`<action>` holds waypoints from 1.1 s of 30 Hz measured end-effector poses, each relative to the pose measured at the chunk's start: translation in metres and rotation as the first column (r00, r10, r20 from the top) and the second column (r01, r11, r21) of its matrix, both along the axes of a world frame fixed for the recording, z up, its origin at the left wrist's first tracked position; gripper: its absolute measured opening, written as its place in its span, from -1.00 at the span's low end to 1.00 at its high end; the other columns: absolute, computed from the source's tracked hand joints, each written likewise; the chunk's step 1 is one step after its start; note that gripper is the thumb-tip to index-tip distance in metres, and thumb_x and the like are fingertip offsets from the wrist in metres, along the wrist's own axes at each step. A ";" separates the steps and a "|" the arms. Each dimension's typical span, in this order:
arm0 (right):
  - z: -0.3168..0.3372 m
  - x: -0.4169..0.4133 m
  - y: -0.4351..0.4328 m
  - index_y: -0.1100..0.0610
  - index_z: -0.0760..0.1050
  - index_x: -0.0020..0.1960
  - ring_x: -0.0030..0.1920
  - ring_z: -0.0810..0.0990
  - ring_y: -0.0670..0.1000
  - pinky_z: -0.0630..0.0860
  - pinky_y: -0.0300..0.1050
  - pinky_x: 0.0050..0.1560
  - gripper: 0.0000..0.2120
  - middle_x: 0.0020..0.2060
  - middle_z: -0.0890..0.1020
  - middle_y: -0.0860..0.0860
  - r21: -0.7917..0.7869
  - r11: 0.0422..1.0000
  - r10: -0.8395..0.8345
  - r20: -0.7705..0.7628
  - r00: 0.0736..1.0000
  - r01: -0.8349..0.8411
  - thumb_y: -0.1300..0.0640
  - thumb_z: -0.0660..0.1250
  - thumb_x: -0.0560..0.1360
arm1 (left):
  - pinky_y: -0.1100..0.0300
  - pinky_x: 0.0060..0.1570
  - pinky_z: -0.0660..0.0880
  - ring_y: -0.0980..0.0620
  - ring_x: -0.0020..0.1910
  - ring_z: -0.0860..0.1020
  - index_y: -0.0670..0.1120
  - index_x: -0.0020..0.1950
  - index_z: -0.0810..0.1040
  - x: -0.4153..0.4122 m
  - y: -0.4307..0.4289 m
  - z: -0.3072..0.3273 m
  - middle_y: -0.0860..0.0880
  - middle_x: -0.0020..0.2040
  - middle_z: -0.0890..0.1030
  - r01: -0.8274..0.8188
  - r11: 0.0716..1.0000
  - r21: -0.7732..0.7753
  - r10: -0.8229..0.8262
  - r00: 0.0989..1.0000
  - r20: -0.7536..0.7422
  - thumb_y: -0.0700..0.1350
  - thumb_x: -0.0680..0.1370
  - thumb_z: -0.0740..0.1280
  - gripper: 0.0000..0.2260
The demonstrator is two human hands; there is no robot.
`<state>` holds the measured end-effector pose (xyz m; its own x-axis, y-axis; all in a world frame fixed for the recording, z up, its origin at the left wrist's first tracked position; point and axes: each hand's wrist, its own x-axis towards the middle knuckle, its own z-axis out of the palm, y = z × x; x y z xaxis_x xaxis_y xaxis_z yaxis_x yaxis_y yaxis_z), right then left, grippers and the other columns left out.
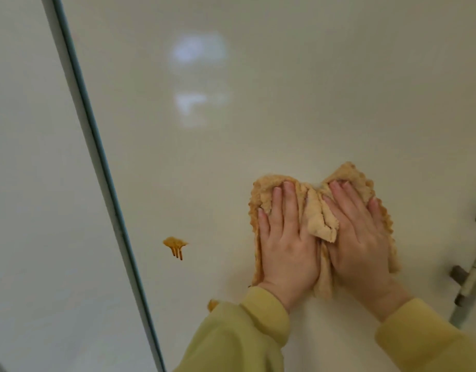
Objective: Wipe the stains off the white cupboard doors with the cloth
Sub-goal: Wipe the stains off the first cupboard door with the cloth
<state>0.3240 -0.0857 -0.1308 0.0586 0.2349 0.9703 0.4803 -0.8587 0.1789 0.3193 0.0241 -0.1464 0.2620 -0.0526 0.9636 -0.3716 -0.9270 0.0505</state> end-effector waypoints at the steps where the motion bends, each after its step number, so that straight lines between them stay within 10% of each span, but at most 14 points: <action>1: -0.005 0.001 -0.010 0.21 0.29 0.30 0.48 0.04 -0.12 -0.03 -0.08 0.47 -0.64 0.50 0.05 -0.08 0.001 1.000 -0.005 0.004 1.000 0.005 0.06 -0.07 0.62 | -0.01 0.45 -0.23 -0.07 0.49 -0.22 -0.08 0.50 -0.25 0.000 -0.009 -0.004 -0.11 0.50 -0.31 -0.007 1.000 0.008 0.007 1.000 -0.007 0.00 0.61 -0.16 -0.50; 15: -0.081 -0.006 -0.042 -0.02 -0.04 0.50 0.49 0.03 -0.09 -0.07 -0.06 0.48 -0.56 0.50 0.01 -0.16 0.159 0.987 0.006 -0.044 0.999 0.002 0.05 -0.09 0.63 | 0.03 0.46 -0.17 -0.04 0.50 -0.14 -0.13 0.51 -0.16 -0.002 -0.031 -0.050 -0.16 0.51 -0.23 -0.012 0.942 0.336 -0.007 0.999 0.053 -0.09 0.62 -0.11 -0.52; 21: -0.092 -0.002 0.012 0.06 0.07 0.48 0.49 0.05 -0.06 -0.07 -0.02 0.47 -0.57 0.51 0.02 -0.11 0.134 0.991 -0.021 -0.027 0.999 0.024 0.06 -0.11 0.62 | 0.06 0.47 -0.10 -0.04 0.47 0.05 -0.11 0.43 0.15 -0.002 0.037 -0.050 -0.10 0.42 0.19 -0.068 0.899 0.433 0.028 0.995 0.096 -0.08 0.58 0.01 -0.59; 33: -0.047 0.003 0.155 0.13 0.20 0.37 0.49 0.05 -0.05 -0.09 -0.01 0.47 -0.63 0.51 0.00 -0.05 0.041 0.998 -0.044 -0.001 0.999 0.044 0.10 -0.12 0.61 | 0.03 0.46 -0.17 -0.04 0.50 -0.17 -0.15 0.51 -0.18 -0.003 0.191 -0.012 -0.12 0.52 -0.24 -0.112 0.888 0.447 0.082 0.993 0.085 0.01 0.62 -0.12 -0.49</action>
